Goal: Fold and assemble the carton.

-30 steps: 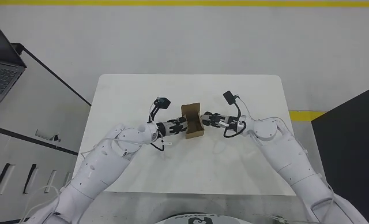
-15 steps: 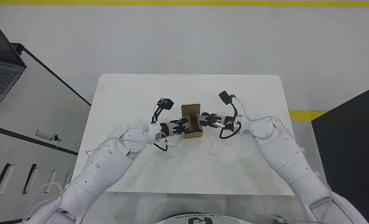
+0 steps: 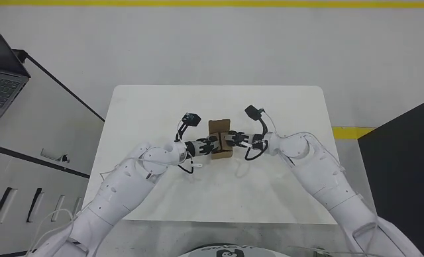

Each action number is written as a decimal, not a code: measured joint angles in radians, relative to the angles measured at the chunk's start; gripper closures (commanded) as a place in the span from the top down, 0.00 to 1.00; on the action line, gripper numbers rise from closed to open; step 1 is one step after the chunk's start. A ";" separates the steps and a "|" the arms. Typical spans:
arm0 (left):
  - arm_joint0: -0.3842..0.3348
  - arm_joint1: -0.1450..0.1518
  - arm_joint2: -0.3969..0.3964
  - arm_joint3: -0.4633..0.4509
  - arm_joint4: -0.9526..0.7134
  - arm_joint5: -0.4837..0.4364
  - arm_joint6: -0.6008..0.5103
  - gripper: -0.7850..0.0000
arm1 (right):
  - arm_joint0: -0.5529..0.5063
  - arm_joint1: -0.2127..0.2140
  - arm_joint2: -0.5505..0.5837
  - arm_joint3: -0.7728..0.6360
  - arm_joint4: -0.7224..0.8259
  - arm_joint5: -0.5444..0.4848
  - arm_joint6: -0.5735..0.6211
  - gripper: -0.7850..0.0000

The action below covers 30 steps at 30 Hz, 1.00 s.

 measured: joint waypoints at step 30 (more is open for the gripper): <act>0.015 -0.008 -0.023 -0.009 0.012 -0.002 -0.017 0.00 | 0.006 -0.012 -0.010 -0.001 -0.020 0.013 -0.005 0.00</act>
